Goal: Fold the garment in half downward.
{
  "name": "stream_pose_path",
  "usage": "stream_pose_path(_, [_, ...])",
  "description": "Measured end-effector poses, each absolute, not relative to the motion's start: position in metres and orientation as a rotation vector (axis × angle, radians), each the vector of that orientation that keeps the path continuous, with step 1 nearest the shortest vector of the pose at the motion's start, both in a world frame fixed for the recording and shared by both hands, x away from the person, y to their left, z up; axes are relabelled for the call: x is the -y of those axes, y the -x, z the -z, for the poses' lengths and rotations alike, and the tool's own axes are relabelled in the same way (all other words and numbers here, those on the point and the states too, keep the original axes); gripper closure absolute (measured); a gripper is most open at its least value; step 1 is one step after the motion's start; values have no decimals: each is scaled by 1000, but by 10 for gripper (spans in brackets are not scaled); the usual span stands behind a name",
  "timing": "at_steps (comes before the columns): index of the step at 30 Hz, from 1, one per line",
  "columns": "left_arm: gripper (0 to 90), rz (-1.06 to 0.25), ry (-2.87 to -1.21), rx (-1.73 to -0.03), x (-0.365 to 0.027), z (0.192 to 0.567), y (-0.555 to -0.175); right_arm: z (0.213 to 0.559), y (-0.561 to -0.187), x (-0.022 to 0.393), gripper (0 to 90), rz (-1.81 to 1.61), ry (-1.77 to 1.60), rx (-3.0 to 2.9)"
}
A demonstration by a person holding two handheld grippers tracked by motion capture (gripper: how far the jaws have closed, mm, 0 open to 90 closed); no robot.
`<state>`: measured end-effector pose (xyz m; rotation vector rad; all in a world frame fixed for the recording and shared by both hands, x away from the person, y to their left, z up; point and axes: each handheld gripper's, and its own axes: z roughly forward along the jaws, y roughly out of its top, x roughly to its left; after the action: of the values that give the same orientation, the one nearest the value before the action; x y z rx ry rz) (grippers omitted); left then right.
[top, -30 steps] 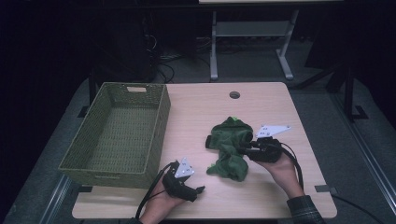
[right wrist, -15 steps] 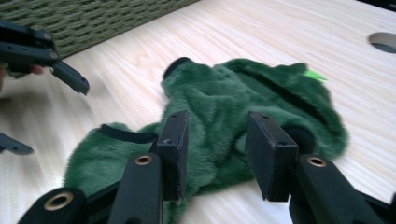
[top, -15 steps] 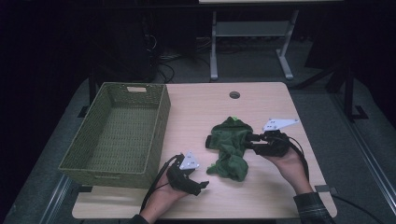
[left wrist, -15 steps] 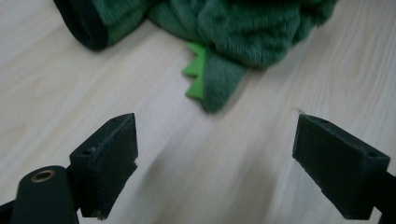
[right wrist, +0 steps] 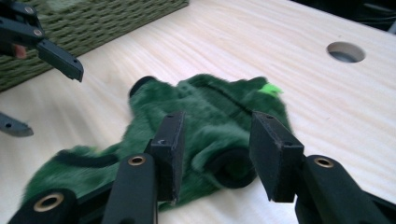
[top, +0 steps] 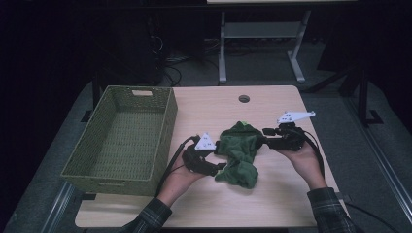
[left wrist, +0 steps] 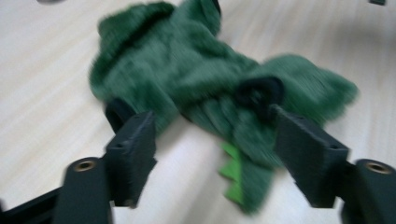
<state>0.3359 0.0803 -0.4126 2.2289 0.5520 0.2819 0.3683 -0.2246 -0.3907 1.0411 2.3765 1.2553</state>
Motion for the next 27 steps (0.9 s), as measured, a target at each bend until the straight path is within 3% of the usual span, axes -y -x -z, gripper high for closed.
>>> stream_pose_path(13, [507, -343, -2234, -591, -67, 412, -403, 401, -411, 225, 573, -1214, -1116, -2365])
stream_pose_path(27, [523, -313, -2297, -636, -46, 449, -452, 449, -443, 231, 573, -1089, -1225, -2418])
